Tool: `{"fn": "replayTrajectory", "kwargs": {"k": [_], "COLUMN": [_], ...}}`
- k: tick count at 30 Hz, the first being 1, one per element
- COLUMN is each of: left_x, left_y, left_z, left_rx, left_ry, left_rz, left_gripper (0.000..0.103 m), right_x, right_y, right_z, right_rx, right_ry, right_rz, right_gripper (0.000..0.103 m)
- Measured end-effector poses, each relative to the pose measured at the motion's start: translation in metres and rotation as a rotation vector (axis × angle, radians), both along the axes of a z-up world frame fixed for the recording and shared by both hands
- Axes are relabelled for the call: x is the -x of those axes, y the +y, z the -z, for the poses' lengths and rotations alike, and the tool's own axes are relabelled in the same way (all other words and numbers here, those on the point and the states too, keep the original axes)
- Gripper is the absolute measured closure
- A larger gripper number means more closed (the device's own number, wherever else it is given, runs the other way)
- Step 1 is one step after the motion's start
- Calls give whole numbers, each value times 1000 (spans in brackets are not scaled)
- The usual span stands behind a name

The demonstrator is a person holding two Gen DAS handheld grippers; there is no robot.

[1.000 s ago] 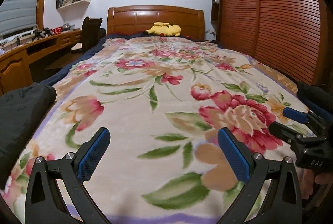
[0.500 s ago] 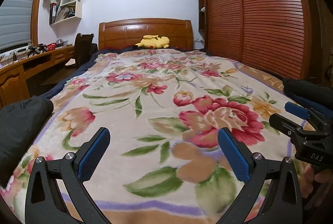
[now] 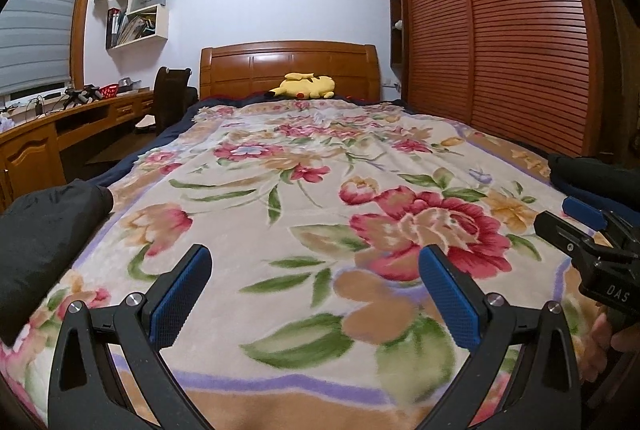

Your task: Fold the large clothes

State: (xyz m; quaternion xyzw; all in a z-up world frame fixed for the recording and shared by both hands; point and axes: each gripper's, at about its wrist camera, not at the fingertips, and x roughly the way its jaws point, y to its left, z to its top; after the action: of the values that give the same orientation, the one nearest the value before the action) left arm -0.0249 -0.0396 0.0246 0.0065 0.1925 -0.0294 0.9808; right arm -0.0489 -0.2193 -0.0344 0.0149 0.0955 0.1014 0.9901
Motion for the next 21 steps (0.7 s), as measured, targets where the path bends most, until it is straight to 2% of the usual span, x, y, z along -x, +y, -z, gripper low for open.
{"fn": "replayTrajectory", "kwargs": {"k": [21], "left_x": [-1], "left_y": [2], "left_z": [1], "left_rx": [1], "left_ry": [1], "left_rz": [-5], "left_gripper": [0], "right_x": [-4], "right_y": [-1], "right_z": [0], "right_rx": [4], "right_ry": [-9], "right_rz": [-11], "right_gripper": [16]}}
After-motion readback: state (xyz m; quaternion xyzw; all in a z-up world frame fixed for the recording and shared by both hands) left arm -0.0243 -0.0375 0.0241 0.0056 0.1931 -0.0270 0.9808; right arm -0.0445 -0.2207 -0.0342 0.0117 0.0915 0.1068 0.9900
